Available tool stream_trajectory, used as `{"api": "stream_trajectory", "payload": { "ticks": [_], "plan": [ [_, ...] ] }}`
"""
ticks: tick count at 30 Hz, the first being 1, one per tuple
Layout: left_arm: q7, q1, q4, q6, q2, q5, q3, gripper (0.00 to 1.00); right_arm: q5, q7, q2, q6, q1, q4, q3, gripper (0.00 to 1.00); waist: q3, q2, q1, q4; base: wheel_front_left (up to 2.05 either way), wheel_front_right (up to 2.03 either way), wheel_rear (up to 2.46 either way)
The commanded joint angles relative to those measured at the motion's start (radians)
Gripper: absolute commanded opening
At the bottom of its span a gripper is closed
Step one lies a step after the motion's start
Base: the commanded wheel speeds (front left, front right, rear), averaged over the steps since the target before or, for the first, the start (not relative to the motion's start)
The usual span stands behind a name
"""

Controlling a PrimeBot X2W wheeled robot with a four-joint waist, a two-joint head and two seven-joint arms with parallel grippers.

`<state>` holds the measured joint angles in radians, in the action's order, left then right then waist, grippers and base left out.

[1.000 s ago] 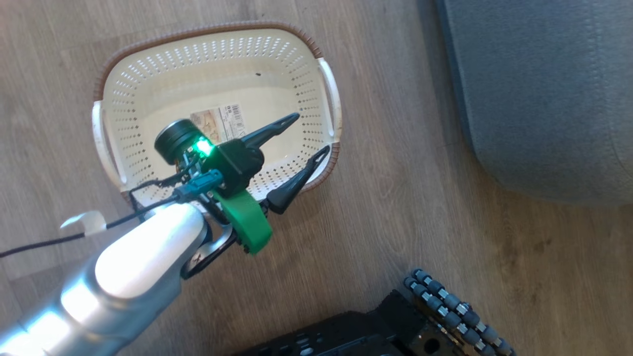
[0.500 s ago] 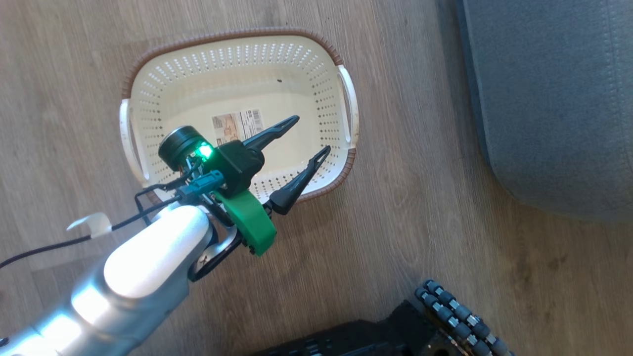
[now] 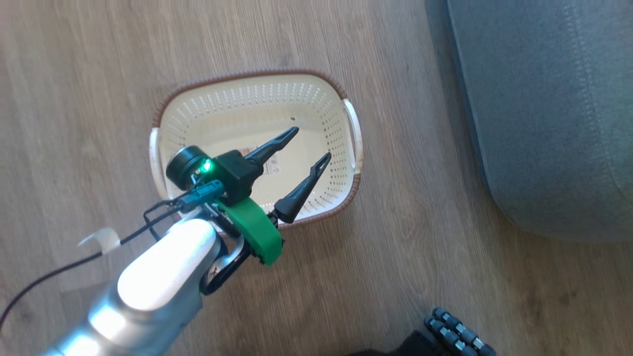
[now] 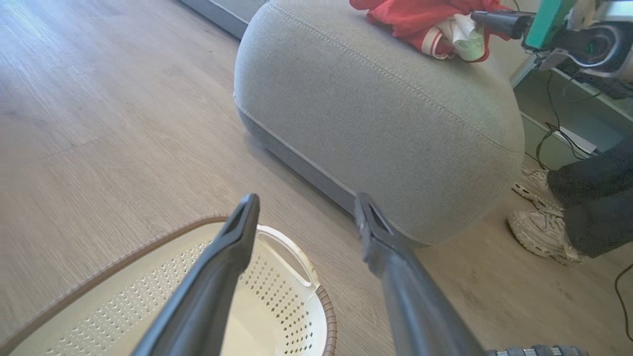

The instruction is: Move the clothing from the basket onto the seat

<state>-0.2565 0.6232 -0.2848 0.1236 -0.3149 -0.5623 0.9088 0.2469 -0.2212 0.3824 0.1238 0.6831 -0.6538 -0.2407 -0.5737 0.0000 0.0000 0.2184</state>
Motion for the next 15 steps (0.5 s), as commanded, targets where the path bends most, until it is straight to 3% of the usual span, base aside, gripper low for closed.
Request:
{"api": "stream_trajectory", "payload": {
  "ticks": [1,9,15],
  "plan": [
    [-0.005,-0.016,0.020,0.002,0.003,0.012,-0.047,1.00,0.005,-0.003,0.014,0.007,-0.053,0.054,0.028,1.00,0.041,0.0000,0.0000,-0.015,0.00,0.00,0.00],
    [-0.005,-0.073,-0.003,0.006,0.040,0.040,-0.126,1.00,0.018,0.015,-0.017,0.007,-0.152,0.188,0.115,1.00,0.130,0.0000,0.0000,-0.065,0.00,0.00,0.00],
    [-0.005,-0.141,-0.027,0.004,0.080,0.073,-0.273,1.00,0.059,0.023,-0.067,0.007,-0.187,0.291,0.233,1.00,0.214,0.0000,0.0000,-0.123,0.00,0.00,0.00]
  ]
}}
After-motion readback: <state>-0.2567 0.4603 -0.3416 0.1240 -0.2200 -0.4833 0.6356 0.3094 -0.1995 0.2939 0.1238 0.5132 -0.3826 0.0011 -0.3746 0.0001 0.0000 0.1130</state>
